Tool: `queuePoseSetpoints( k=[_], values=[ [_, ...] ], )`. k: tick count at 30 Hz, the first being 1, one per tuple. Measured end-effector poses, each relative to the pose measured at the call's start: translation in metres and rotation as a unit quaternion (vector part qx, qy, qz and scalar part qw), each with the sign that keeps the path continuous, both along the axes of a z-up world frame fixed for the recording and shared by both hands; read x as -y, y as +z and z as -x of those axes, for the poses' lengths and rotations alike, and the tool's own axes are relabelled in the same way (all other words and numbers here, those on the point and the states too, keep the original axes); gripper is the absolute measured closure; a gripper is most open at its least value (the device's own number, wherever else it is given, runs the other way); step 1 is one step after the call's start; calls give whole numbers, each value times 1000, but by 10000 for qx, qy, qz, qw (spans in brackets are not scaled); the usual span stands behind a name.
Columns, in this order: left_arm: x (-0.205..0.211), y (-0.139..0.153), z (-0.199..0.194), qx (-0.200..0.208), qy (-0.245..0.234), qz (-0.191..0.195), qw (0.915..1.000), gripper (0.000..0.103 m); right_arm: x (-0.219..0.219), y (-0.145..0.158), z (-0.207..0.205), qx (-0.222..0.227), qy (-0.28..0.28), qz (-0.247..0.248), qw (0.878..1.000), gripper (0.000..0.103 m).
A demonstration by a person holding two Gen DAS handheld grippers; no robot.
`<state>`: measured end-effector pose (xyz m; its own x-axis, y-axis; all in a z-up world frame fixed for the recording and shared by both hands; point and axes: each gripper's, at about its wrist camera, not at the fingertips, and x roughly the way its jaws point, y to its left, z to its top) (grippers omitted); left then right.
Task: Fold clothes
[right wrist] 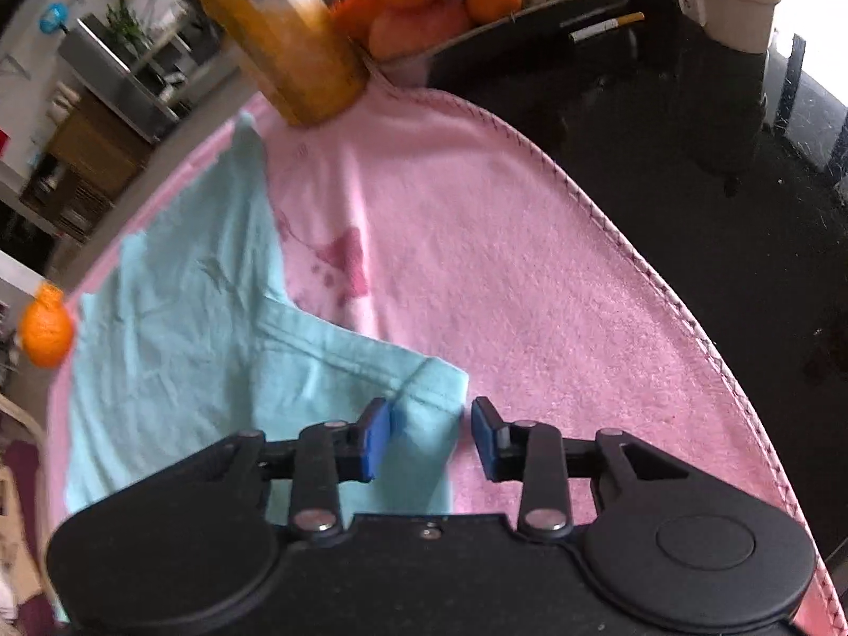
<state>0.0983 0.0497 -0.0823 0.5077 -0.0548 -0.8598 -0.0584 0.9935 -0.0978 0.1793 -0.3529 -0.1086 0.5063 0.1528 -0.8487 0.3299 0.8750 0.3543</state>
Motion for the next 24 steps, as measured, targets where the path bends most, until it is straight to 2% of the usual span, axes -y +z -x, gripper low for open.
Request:
queuePoseSetpoints(
  k=[1, 2, 6, 7, 9, 11, 13, 15, 17, 21, 24],
  values=[
    [0, 1, 1, 43, 44, -62, 10000, 83, -3, 1, -1, 30, 37, 131, 9999, 84],
    [-1, 1, 2, 76, 94, -114, 9999, 83, -7, 3, -1, 64, 65, 272, 9996, 100],
    [-9, 4, 6, 164, 260, -54, 9995, 83, -10, 22, 14, 481, -328, 1179, 9913, 101],
    [-10, 4, 6, 169, 270, -41, 9995, 83, -7, 24, 15, 515, -428, 1375, 9882, 101],
    [-11, 4, 6, 179, 274, -61, 9994, 83, -3, 18, 15, 384, -446, 1460, 9875, 101],
    [-12, 4, 8, 211, 280, -97, 9993, 82, -1, 8, 14, 156, -435, 1363, 9896, 100],
    [-16, 6, 12, 267, 325, -112, 9991, 82, 1, 10, 17, 96, -470, 1221, 9914, 94],
    [-23, 11, 20, 310, 392, -56, 9987, 82, 4, 20, 30, 190, -558, 1004, 9932, 81],
    [-33, 16, 33, 332, 482, 122, 9982, 81, 9, 34, 48, 372, -677, 744, 9942, 74],
    [-51, 19, 50, 334, 762, 676, 9942, 69, 17, 53, 94, 868, -628, -407, 9934, 68],
    [-50, 11, 54, 170, 818, 946, 9920, 69, 6, 53, 120, 1043, -324, -1055, 9884, 64]
  ],
)
